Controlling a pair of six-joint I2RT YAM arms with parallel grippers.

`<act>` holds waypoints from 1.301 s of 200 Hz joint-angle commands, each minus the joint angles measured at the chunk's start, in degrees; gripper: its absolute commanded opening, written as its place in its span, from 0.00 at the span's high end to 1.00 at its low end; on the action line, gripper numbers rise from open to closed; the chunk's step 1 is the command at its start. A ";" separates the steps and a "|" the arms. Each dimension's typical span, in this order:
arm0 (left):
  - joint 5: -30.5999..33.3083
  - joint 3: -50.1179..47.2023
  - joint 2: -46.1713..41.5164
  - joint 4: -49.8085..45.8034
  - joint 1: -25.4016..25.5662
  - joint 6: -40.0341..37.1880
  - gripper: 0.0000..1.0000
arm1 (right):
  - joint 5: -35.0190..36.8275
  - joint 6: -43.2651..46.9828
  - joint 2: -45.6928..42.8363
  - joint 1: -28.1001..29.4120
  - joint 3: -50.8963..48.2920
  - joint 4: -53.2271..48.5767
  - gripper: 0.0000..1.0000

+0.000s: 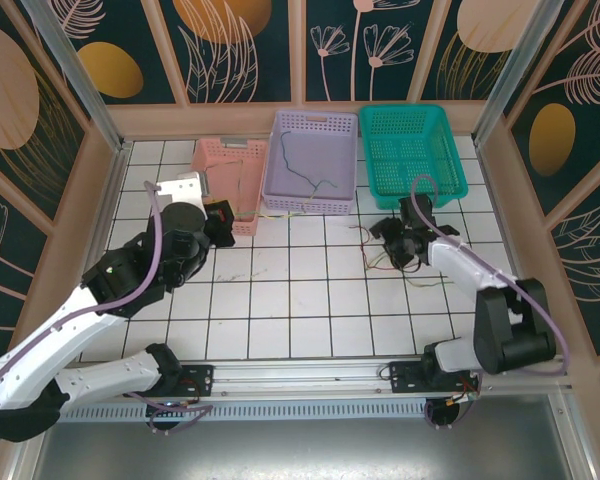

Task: Untangle the cables

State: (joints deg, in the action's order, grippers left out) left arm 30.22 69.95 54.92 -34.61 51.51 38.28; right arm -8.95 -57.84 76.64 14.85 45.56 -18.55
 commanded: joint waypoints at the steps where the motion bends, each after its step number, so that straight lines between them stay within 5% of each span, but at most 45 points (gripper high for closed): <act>1: -0.76 -2.63 1.60 7.28 -0.14 3.07 1.00 | 4.38 3.77 -6.53 2.27 3.59 -2.50 0.32; 54: -4.06 -4.97 5.66 15.48 -0.14 3.29 1.00 | -2.66 -5.98 -15.84 7.01 5.41 5.86 0.30; 107: -8.11 -5.97 9.39 20.46 -0.15 4.29 1.00 | -6.98 -18.87 -8.66 13.82 8.08 19.61 0.30; 132: -10.03 -6.06 10.98 22.51 -0.21 4.39 1.00 | -7.83 -22.37 -5.85 15.27 9.13 22.21 0.38; 164: -10.83 -6.14 11.88 23.79 -0.19 4.08 1.00 | -7.84 -22.25 -4.65 15.82 9.80 20.16 0.65; 193: -12.24 -5.88 12.07 23.53 -1.17 2.96 1.00 | -7.22 -18.81 -5.61 15.75 9.54 16.83 1.00; 236: -38.42 -5.36 15.70 25.81 -16.50 2.09 1.00 | -12.64 2.94 -3.33 16.17 15.11 7.16 1.00; 260: -44.19 -1.05 20.66 23.08 -20.09 -2.20 1.00 | -12.56 11.35 -3.66 17.32 15.42 1.75 1.00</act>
State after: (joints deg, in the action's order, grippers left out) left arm -3.64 64.79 71.81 -11.70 34.54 40.88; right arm -19.88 -60.73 72.93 31.31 59.68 -7.77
